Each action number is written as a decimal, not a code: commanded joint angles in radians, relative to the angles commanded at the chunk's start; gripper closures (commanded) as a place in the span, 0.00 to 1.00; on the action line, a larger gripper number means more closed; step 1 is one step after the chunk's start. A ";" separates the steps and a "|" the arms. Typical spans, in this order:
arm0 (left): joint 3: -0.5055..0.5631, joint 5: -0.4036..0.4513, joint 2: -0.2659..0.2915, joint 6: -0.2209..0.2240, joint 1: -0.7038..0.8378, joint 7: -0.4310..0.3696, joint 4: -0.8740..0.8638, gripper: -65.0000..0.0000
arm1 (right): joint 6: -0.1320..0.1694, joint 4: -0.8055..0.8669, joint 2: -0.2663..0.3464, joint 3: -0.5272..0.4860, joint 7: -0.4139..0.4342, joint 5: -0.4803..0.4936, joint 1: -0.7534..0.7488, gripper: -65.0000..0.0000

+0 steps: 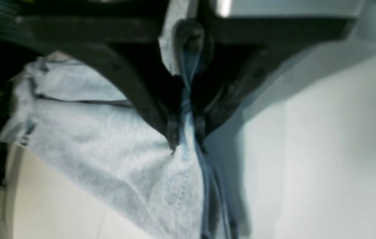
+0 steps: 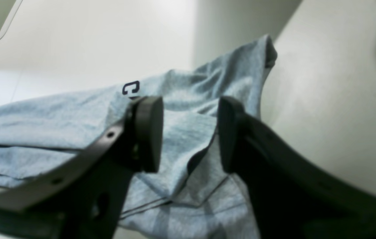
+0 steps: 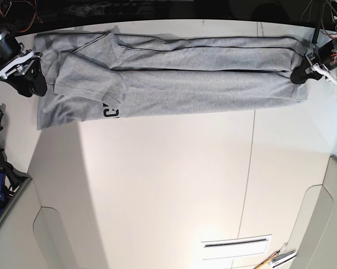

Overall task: Fold the T-shirt properly
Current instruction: 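Lay the folded strip flat and open both grippers, then grasp the strip's hem end with both grippers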

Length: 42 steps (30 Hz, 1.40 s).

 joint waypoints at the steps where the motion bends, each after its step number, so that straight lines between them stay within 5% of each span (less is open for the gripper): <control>1: 0.000 0.017 0.000 0.000 -0.021 0.000 0.000 1.00 | 0.000 0.000 0.000 0.000 0.000 0.000 0.000 0.59; 7: 0.000 0.159 -0.015 0.000 -0.155 0.001 0.017 1.00 | 0.000 0.000 0.000 0.000 0.000 0.000 0.000 0.59; 15: 0.000 0.160 -0.152 0.000 -0.201 0.015 0.075 1.00 | 0.000 0.000 0.000 0.000 0.003 0.000 0.003 0.59; 23: 0.000 0.160 -0.146 0.000 -0.192 0.131 0.384 1.00 | 0.000 0.000 0.000 0.000 0.004 -0.001 0.003 0.59; 28: 0.031 0.146 -0.052 0.032 -0.106 0.167 0.626 1.00 | 0.000 0.000 0.000 0.000 0.007 -0.001 0.004 0.59; 32: 0.165 0.214 0.055 0.041 -0.066 0.146 0.775 1.00 | 0.000 0.000 0.000 0.000 0.007 -0.002 0.006 0.59; 38: 0.409 0.420 0.193 0.085 -0.066 0.071 0.800 1.00 | 0.000 0.000 0.000 0.000 0.008 -0.023 0.005 0.59; 42: 0.495 0.451 0.275 0.085 -0.071 0.049 0.769 1.00 | 0.000 -0.002 0.000 0.000 0.011 -0.024 0.005 0.58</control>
